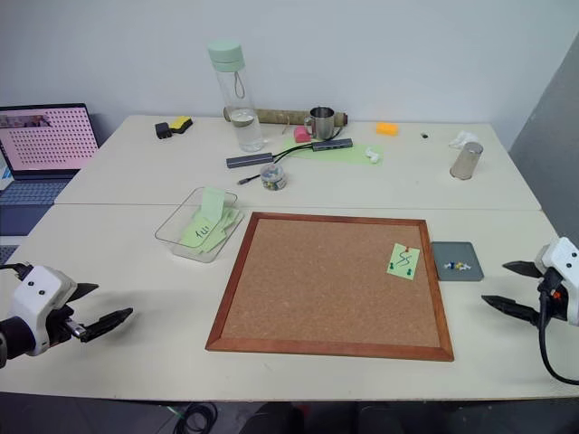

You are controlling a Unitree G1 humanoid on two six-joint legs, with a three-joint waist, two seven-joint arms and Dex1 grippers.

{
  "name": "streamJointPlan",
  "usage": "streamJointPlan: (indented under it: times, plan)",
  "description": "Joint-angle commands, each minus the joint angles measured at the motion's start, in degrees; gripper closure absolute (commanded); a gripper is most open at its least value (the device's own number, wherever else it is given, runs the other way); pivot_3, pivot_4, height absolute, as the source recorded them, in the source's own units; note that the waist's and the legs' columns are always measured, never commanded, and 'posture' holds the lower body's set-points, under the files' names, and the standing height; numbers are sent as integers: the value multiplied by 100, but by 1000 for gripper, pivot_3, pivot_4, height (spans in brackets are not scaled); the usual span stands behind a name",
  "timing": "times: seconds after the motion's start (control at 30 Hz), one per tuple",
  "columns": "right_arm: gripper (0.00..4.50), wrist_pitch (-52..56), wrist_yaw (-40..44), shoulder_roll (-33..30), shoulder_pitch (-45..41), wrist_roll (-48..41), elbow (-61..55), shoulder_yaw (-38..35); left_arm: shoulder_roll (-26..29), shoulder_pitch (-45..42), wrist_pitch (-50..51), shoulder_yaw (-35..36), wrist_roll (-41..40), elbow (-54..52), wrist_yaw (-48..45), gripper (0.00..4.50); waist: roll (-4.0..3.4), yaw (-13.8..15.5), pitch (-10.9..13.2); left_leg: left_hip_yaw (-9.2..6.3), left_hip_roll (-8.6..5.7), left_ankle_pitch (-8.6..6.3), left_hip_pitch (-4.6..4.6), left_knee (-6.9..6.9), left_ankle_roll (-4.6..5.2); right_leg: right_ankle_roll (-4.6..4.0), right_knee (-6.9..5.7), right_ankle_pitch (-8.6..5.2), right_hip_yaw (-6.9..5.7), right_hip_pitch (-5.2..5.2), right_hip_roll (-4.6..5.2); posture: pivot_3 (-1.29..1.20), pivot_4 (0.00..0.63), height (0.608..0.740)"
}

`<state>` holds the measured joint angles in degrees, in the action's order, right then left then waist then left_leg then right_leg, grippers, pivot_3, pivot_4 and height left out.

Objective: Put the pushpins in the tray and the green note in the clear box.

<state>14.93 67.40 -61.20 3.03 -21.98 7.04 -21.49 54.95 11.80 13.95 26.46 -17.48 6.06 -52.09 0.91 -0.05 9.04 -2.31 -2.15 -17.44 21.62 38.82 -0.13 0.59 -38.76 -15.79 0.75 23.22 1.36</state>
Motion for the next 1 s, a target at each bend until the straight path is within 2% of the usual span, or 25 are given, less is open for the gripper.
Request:
streamJointPlan:
  times: [0.03,0.53,1.0]
  plan:
    - [43,-64,35,-107,-54,-19,-79,-239,136,-26,7,221,-1,-276,-39,11,0,0,0,0,0,0,0,0,0,0,0,0,0,0,0,0,150,740]
    - [43,-32,11,-94,-42,33,-66,-247,56,-202,531,272,-115,-365,31,11,0,0,0,-1,0,0,0,0,0,0,0,0,-1,0,0,0,150,740]
    - [43,211,-34,-2,-119,-152,-208,-328,-49,-390,523,169,-252,-508,-29,11,0,0,0,-1,0,0,0,0,0,0,-1,0,-1,0,0,0,150,740]
